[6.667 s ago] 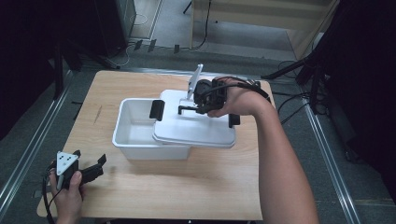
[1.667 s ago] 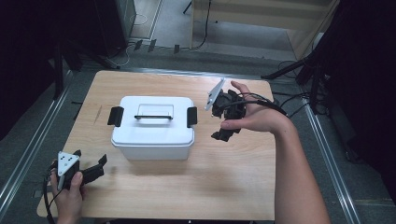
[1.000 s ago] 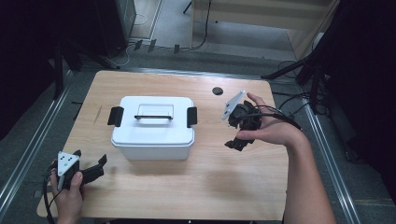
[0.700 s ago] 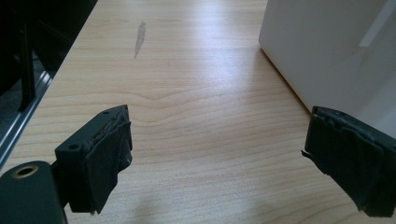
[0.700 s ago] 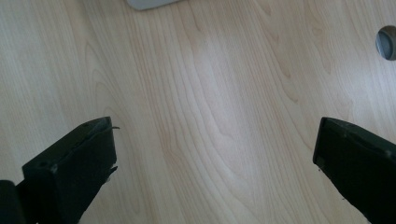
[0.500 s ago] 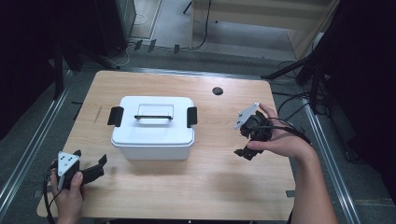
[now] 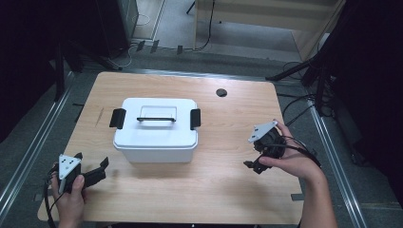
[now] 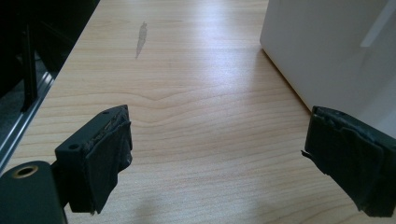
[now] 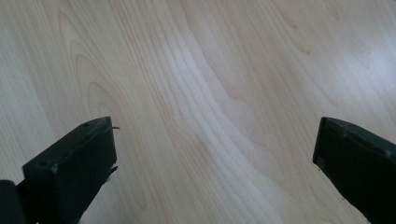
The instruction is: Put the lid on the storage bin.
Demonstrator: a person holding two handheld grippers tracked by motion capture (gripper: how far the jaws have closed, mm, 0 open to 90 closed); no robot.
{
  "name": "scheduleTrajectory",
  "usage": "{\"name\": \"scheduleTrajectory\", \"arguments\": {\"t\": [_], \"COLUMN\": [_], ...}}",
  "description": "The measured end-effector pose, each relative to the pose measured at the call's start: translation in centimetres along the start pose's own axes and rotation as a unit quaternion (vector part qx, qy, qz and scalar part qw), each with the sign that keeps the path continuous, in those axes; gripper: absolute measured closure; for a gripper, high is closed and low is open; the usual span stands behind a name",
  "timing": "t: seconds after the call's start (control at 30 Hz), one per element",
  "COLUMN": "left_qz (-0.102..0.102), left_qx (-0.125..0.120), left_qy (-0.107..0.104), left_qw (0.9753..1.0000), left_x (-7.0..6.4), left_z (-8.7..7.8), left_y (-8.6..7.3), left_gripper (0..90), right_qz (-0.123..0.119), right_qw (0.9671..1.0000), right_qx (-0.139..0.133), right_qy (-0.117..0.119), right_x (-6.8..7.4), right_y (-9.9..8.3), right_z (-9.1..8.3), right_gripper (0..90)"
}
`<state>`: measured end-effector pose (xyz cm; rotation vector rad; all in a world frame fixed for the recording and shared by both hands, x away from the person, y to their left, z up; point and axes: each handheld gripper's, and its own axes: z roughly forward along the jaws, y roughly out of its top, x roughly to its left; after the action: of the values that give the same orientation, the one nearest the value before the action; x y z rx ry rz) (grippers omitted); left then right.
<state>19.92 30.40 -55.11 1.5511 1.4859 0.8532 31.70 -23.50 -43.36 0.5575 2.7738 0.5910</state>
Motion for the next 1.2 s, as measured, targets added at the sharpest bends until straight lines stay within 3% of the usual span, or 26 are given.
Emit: {"name": "scheduleTrajectory", "arguments": {"t": [0.27, 0.6, 0.87, 1.03, 1.2], "left_qz": [0.000, 0.000, 0.000, 0.000, 0.001], "left_qx": [0.001, 0.000, 0.000, 0.001, 0.001], "left_qy": [0.000, 0.000, 0.000, -0.001, -0.001], "left_qw": [1.0000, 1.0000, 1.0000, 1.0000, 1.0000], "left_x": [0.0, -0.1, 0.0, 0.0, 0.0], "left_z": [0.0, 0.0, -0.1, -0.1, -0.1], "left_y": [0.0, 0.0, 0.0, 0.0, 0.0], "left_gripper": [8.0, 8.0, 8.0, 8.0, 8.0], "right_qz": [0.029, 0.062, 0.085, 0.105, 0.126], "right_qw": [0.9991, 0.9955, 0.9929, 0.9901, 0.9851], "right_qx": [-0.027, -0.070, -0.081, -0.089, -0.115], "right_qy": [-0.015, -0.017, -0.019, -0.025, -0.022], "right_x": [0.8, 1.5, 2.0, 2.3, 2.6], "right_y": [-3.4, -6.6, -8.7, -10.3, -11.8], "right_z": [1.1, 2.1, 2.8, 3.3, 3.6], "right_gripper": [0.0, 0.0, 0.0, 0.0, 0.0]}}
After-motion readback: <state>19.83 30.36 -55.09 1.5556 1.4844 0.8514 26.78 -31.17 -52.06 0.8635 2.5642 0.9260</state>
